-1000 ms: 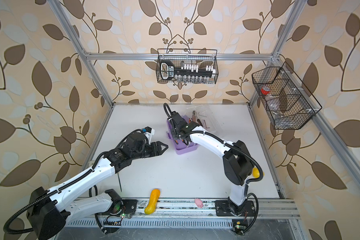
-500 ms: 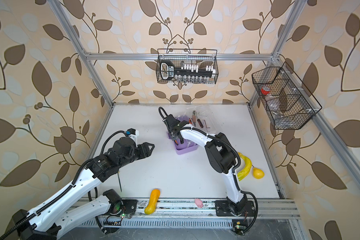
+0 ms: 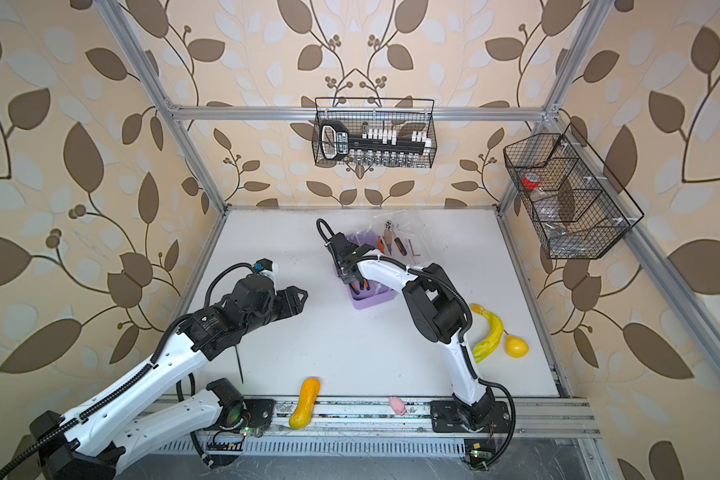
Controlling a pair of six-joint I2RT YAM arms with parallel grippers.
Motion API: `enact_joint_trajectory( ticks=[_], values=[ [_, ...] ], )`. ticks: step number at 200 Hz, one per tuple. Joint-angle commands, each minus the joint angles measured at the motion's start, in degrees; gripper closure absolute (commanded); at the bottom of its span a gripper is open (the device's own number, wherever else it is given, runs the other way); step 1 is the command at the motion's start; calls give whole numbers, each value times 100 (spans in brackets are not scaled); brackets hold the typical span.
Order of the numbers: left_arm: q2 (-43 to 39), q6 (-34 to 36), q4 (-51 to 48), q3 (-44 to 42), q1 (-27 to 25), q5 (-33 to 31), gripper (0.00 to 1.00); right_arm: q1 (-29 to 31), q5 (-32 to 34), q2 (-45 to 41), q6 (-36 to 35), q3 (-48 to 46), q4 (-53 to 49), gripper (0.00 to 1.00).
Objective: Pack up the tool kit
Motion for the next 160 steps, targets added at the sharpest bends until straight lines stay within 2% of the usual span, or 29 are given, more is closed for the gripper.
enact_joint_trajectory(
  ticks=[1, 44, 108, 138, 160],
  values=[
    [71, -25, 0, 175, -18, -32, 34, -20, -149, -60, 27, 145, 2, 72],
    [151, -34, 56, 179, 3, -49, 33, -13, -502, -537, 212, 75, -35, 70],
    [496, -57, 152, 312, 31, -81, 33, -312, -740, -2080, 283, -58, -2, 69],
    [770, -78, 260, 363, 40, 13, 32, -558, -592, -3148, 329, -839, 173, 68],
    [1078, -35, 380, 468, 61, 153, 33, -888, -1024, -4198, 578, -1938, 447, 66]
  ],
)
